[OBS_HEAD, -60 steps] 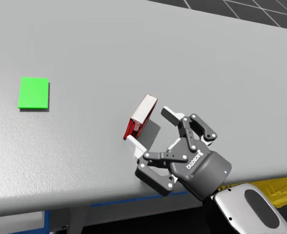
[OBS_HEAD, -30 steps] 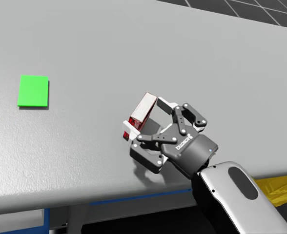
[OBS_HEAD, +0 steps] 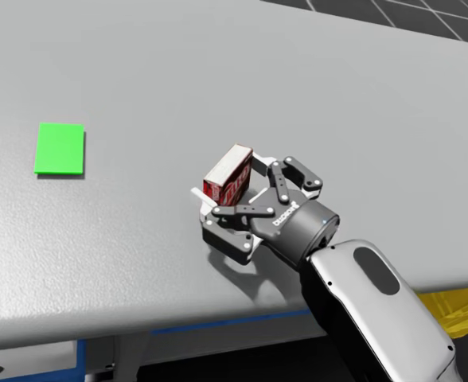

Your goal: Look at the card. If it is red, pick the object on the left. If it is green, pick the object on the right.

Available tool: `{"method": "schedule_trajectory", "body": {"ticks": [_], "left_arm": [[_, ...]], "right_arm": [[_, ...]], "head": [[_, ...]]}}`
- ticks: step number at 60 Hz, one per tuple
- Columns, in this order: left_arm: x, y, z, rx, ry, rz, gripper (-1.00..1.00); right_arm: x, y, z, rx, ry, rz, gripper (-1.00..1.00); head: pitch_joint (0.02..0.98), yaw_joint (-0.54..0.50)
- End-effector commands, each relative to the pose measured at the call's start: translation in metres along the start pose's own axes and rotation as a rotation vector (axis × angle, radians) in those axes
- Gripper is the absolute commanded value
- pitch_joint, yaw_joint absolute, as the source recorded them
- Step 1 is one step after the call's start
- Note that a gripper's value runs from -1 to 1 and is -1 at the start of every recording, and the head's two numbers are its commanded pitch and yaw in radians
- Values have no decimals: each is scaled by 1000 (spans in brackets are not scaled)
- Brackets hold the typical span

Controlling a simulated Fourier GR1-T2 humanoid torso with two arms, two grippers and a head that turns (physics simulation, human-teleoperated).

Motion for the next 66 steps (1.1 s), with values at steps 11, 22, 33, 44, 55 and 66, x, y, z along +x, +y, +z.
{"method": "schedule_trajectory", "body": {"ticks": [11, 22, 33, 44, 55, 66], "left_arm": [[0, 0, 0, -1, -5, -5, -1000], [0, 0, -1, -3, -7, -9, -1000], [0, 0, -1, -3, -7, -9, -1000], [0, -1, 0, -3, -4, -11, -1000], [0, -1, 1, -3, -4, -11, -1000], [0, -2, 2, -2, -3, -8, -1000]], "right_arm": [[-8, -1, -9, -2, 16, 29, -849], [-13, 1, -5, -32, -8, 30, 1000], [-15, 2, -4, -22, -15, 37, 1000], [-16, 2, -4, -19, -14, 40, 1000], [-17, 3, -3, -19, -16, 45, 1000], [-12, 2, -2, -28, -38, 45, 1000]], "head": [[916, -356], [897, -357], [769, -363], [564, -380], [452, -403], [430, -411]]}}
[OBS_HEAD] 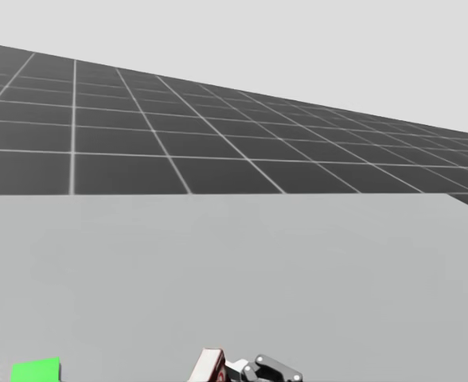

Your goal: Look at the card. If it is red, pick the object on the left. If it is green, pick the object on the right.

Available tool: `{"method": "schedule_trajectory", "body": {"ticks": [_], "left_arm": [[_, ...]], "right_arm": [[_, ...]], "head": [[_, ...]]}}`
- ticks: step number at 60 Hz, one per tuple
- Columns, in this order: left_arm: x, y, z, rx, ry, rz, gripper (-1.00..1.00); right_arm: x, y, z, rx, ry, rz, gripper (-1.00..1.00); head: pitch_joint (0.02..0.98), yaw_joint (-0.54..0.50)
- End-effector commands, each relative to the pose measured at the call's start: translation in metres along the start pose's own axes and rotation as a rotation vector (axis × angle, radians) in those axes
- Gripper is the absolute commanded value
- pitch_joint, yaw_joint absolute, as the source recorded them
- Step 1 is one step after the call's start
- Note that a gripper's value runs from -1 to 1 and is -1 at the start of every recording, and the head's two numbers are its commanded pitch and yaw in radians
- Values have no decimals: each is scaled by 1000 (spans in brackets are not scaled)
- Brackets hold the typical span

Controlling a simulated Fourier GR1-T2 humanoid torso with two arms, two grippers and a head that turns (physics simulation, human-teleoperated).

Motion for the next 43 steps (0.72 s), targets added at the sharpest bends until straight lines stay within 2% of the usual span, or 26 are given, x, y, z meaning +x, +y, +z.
{"method": "schedule_trajectory", "body": {"ticks": [1, 5, 14, 24, 43], "left_arm": [[0, 0, 1, 2, 0, 2, -1000], [0, -1, 0, 2, 0, 3, -1000], [0, 0, 0, 3, -1, 5, -1000], [2, 1, 0, 5, -4, 8, -1000], [2, 2, 0, 6, -5, 8, -1000]], "right_arm": [[-3, -2, 0, -110, 0, -20, 1000], [6, -8, 0, -129, -25, -8, 1000], [44, -31, -1, -208, -109, 33, 1000], [82, -47, -1, -288, -181, 67, 1000], [179, -70, 7, -469, -380, 81, 1000]], "head": [[430, -413], [432, -416], [434, -421], [434, -422], [436, -417]]}}
